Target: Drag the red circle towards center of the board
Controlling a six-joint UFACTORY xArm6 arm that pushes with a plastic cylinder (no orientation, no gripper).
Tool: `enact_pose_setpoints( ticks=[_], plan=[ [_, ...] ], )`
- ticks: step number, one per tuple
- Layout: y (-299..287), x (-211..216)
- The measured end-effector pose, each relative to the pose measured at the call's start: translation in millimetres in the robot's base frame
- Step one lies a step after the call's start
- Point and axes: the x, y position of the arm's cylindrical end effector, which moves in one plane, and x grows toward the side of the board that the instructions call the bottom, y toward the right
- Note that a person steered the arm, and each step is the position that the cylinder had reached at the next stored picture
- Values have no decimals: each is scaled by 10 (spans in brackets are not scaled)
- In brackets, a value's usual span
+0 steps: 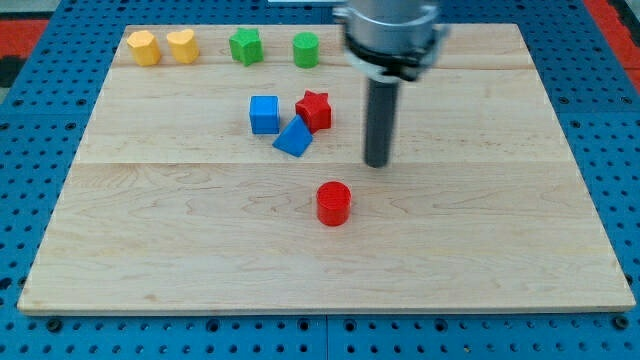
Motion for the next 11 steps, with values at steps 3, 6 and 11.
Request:
enact_pose_setpoints(
  ticks=[3, 6, 11],
  plan=[
    [-623, 922],
    [-453, 444],
    [-1846, 37]
  ],
)
